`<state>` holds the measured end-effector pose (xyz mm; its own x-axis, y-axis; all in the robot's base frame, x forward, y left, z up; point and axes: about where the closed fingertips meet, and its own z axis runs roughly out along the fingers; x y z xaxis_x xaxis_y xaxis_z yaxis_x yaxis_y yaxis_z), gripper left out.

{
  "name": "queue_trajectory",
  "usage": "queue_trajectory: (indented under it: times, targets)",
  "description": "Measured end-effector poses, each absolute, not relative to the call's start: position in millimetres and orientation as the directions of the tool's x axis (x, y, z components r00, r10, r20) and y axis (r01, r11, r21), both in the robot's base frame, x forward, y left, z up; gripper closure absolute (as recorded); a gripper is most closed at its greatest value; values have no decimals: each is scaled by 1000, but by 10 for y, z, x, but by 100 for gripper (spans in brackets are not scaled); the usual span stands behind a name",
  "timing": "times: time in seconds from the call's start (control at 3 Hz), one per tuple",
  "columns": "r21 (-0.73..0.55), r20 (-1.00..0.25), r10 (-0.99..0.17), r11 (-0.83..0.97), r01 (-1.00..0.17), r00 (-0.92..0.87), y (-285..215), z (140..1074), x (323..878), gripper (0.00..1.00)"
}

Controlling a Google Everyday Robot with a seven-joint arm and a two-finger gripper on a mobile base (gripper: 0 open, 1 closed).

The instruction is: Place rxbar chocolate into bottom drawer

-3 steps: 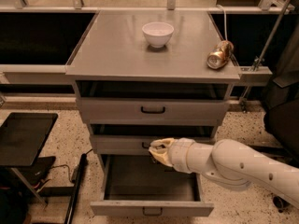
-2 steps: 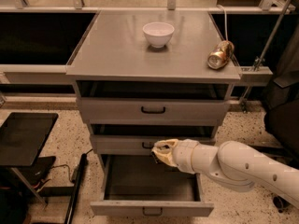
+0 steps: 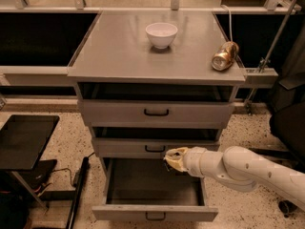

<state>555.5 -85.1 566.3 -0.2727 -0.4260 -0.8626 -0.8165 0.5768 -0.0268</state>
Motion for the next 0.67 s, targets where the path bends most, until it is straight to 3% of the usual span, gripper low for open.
queue_trajectory:
  times: [0.67]
  targets:
    - [12,-796,-481,595,-803,-368,-1084,4966,5613,100]
